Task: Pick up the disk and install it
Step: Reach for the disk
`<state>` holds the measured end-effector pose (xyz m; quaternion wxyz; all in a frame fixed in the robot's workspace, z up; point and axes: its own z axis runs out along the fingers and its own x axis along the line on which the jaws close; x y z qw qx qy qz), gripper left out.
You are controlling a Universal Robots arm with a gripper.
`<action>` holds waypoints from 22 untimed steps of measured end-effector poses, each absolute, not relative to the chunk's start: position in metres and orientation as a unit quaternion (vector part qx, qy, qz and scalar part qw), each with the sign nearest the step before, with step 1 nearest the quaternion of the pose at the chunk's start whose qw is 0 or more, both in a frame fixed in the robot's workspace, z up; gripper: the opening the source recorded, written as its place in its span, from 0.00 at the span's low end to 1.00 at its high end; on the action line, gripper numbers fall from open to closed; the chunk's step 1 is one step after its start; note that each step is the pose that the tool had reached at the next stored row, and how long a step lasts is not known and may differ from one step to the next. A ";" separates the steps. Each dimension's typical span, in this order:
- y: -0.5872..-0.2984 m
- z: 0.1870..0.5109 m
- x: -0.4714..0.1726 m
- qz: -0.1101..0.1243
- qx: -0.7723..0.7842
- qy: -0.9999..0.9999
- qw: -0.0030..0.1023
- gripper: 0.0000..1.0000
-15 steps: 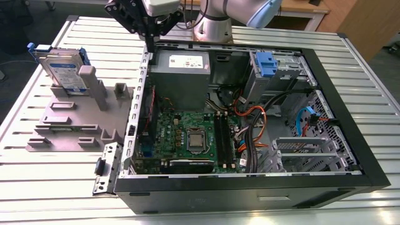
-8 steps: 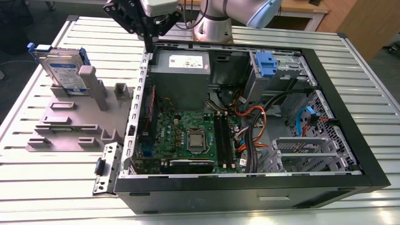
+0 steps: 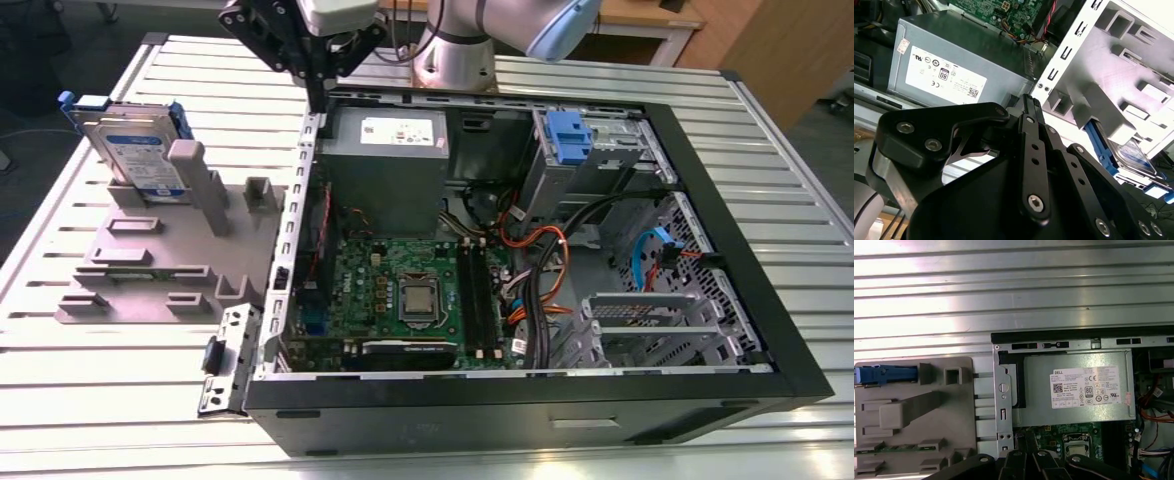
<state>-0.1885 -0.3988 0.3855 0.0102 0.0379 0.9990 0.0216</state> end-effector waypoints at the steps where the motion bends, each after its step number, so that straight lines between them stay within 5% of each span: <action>1: -0.399 0.385 -0.189 0.022 0.038 0.999 0.010 0.11; 22: -0.399 0.384 -0.194 0.022 0.038 0.999 0.008 0.11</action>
